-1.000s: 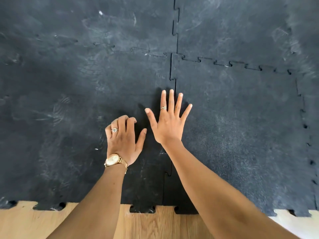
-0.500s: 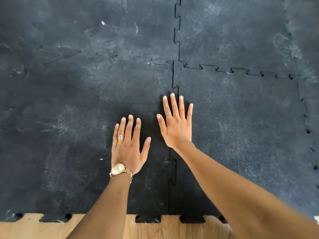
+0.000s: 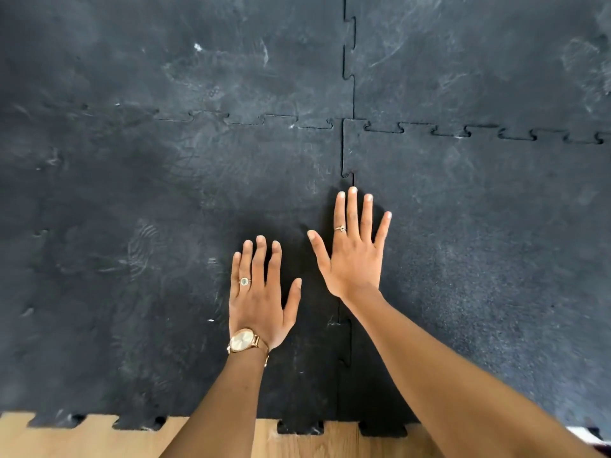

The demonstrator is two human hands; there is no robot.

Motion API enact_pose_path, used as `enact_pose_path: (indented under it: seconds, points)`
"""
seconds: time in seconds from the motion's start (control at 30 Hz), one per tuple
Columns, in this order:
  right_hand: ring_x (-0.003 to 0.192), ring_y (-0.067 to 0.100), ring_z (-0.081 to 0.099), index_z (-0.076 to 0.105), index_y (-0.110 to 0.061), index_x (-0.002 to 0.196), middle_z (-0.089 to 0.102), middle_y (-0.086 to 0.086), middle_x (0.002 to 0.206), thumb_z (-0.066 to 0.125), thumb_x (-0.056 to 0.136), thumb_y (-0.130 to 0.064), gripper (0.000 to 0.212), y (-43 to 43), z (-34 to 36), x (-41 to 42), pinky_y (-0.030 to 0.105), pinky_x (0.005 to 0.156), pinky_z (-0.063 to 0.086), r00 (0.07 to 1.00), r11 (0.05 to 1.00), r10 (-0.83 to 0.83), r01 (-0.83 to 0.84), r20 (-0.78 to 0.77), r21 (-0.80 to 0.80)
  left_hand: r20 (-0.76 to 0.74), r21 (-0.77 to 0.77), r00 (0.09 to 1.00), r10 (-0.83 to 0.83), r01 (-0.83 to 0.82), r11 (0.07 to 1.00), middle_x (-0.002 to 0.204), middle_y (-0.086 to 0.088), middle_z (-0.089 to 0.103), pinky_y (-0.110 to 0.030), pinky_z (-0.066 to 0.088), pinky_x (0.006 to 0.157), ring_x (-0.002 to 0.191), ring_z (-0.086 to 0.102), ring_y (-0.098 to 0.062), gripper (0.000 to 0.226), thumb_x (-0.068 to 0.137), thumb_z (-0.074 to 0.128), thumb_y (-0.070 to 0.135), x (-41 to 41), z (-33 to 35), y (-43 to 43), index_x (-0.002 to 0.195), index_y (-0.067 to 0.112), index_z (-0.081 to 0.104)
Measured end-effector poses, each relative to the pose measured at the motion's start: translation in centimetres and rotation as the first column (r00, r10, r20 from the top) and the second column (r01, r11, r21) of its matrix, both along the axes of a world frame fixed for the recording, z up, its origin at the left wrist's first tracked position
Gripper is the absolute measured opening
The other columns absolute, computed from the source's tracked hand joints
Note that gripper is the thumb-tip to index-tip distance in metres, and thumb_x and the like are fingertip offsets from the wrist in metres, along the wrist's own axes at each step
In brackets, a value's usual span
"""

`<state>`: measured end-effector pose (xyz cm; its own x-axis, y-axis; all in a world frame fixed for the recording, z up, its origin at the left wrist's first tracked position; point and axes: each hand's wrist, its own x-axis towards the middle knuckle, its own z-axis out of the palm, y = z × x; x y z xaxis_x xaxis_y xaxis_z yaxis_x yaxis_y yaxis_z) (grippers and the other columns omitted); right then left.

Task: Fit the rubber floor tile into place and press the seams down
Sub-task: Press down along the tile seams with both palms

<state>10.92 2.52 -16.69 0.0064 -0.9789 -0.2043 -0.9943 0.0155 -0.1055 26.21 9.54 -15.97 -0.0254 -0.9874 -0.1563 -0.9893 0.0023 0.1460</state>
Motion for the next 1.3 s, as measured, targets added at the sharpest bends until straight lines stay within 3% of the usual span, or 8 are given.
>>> enact_pose_path:
  seconds: [0.23, 0.6, 0.73, 0.83, 0.97, 1.07, 1.13, 1.3]
  points:
    - [0.151, 0.027, -0.004, 0.005, -0.011, 0.156, 0.003, 0.005, 0.164, 0.013, 0.096, -0.066, 0.081, 0.0, 0.1, -0.2, 0.060, 0.118, 0.002, 0.999, 1.000, -0.012, 0.011, 0.048, 0.011, 0.024, 0.049, 0.998, -0.055, 0.054, 0.997, 0.161, -0.018, 0.011, -0.050, 0.009, 0.120, 0.150, 0.004, -0.032, 0.072, 0.097, 0.021, 0.051, -0.1, 0.1, -0.1, 0.150, 0.002, 0.025]
    - [0.151, 0.023, -0.009, -0.005, -0.008, 0.154, -0.005, 0.006, 0.164, 0.011, 0.093, -0.069, 0.087, -0.3, 0.8, -0.9, 0.053, 0.120, -0.006, 0.996, 0.994, 0.087, -0.088, 0.020, 0.063, 0.037, 0.014, 0.999, -0.040, 0.039, 0.999, 0.162, -0.016, 0.005, -0.046, -0.001, 0.122, 0.150, -0.003, -0.028, 0.071, 0.098, 0.023, 0.050, 0.0, -0.6, 0.2, 0.152, 0.005, 0.014]
    - [0.146, 0.028, -0.024, -0.016, -0.008, 0.152, -0.022, 0.011, 0.160, 0.019, 0.084, -0.081, 0.106, -1.9, 1.9, -2.1, 0.056, 0.113, -0.020, 0.969, 0.939, 0.200, -0.232, 0.149, 0.254, 0.048, 0.029, 0.998, -0.049, 0.047, 0.998, 0.162, -0.018, 0.006, -0.049, 0.003, 0.122, 0.150, -0.001, -0.031, 0.069, 0.099, 0.023, 0.049, 0.1, -0.3, 0.1, 0.152, 0.005, 0.013]
    - [0.141, 0.026, -0.036, -0.024, -0.018, 0.150, -0.036, 0.006, 0.155, 0.013, 0.088, -0.076, 0.093, -3.4, 1.8, -2.4, 0.057, 0.111, -0.024, 0.962, 0.887, 0.195, -0.255, 0.190, 0.384, 0.041, 0.008, 0.998, -0.053, 0.053, 0.999, 0.161, -0.019, 0.009, -0.050, 0.006, 0.122, 0.150, 0.003, -0.033, 0.069, 0.099, 0.025, 0.047, 0.1, -0.5, 0.2, 0.151, 0.004, 0.016]
    - [0.142, 0.026, -0.035, -0.025, -0.022, 0.150, -0.036, 0.005, 0.155, 0.009, 0.093, -0.069, 0.080, -3.2, 1.9, -1.9, 0.055, 0.109, -0.025, 0.970, 0.893, 0.198, -0.239, 0.144, 0.381, 0.086, 0.012, 0.995, -0.058, 0.057, 0.998, 0.161, -0.021, 0.009, -0.051, 0.007, 0.121, 0.149, 0.005, -0.035, 0.067, 0.100, 0.024, 0.044, -0.4, -0.2, 0.3, 0.152, 0.003, 0.014]
    - [0.143, 0.025, -0.032, -0.024, -0.024, 0.150, -0.034, 0.005, 0.156, 0.009, 0.094, -0.067, 0.077, -3.0, 2.9, -2.0, 0.056, 0.113, -0.021, 0.971, 0.897, 0.220, -0.240, 0.097, 0.372, 0.287, 0.157, 0.958, -0.019, -0.028, 0.987, 0.162, -0.021, 0.003, -0.051, 0.010, 0.120, 0.149, 0.006, -0.037, 0.066, 0.102, 0.019, 0.041, -1.9, 1.6, 0.2, 0.153, 0.003, 0.002]
    - [0.146, 0.023, -0.027, -0.022, -0.026, 0.151, -0.032, 0.004, 0.157, 0.011, 0.095, -0.066, 0.076, -1.8, 3.7, -2.7, 0.056, 0.116, -0.014, 0.951, 0.871, 0.306, -0.293, 0.031, 0.395, 0.330, 0.288, 0.943, 0.038, -0.139, 0.948, 0.162, -0.020, -0.001, -0.051, 0.010, 0.120, 0.149, 0.006, -0.038, 0.066, 0.103, 0.020, 0.038, -3.7, 3.5, 0.9, 0.152, 0.001, -0.004]
    - [0.150, 0.023, -0.014, -0.021, -0.012, 0.151, -0.028, 0.005, 0.159, 0.014, 0.101, -0.054, 0.074, 9.1, 8.7, -6.5, 0.047, 0.121, 0.000, 0.965, 0.719, 0.170, -0.261, 0.200, 0.645, 0.113, 0.619, 0.993, -0.044, -0.036, 0.785, 0.160, -0.016, -0.019, -0.042, 0.011, 0.121, 0.150, -0.005, -0.033, 0.076, 0.102, 0.034, 0.036, -8.0, 8.0, 7.0, 0.151, 0.001, -0.012]
